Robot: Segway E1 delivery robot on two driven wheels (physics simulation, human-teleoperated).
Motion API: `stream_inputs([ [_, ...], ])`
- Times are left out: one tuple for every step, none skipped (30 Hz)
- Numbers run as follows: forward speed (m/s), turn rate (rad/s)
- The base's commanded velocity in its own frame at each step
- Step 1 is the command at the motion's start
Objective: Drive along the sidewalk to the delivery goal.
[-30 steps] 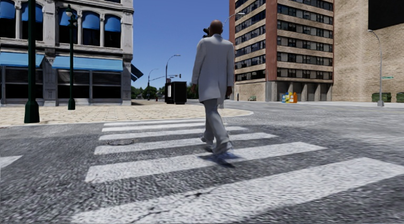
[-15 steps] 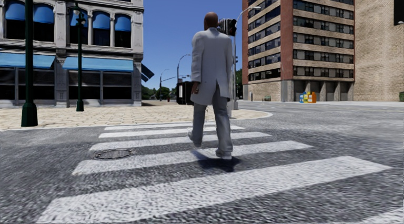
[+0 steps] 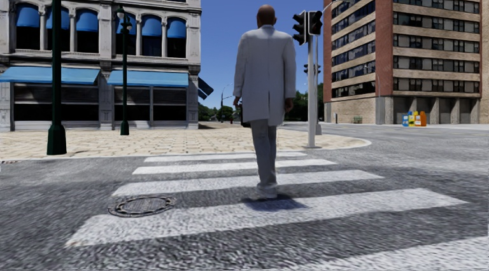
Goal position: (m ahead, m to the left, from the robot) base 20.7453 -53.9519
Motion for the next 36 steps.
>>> stream_inputs([
  [2.0, 0.37],
  [2.0, 0.37],
  [2.0, 0.37],
  [2.0, 0.37],
  [2.0, 0.37],
  [2.0, 0.37],
  [2.0, 0.38],
  [2.0, 0.38],
  [2.0, 0.38],
  [2.0, 0.38],
  [2.0, 0.38],
  [2.0, 0.38],
  [2.0, 0.38],
  [2.0, 0.38],
  [2.0, 0.38],
  [2.0, 0.38],
  [2.0, 0.38],
  [2.0, 0.4],
  [2.0, 0.43],
  [2.0, 0.46],
  [2.0, 0.46],
  [2.0, 0.48],
  [2.0, 0.48],
  [2.0, 0.48],
  [2.0, 0.48],
  [2.0, 0.48],
  [2.0, 0.48],
  [2.0, 0.48],
  [2.0, 0.48],
  [2.0, 0.48],
  [2.0, 0.48],
  [2.0, 0.48],
  [2.0, 0.48],
  [2.0, 0.48],
  [2.0, 0.48],
  [2.0, 0.48],
])
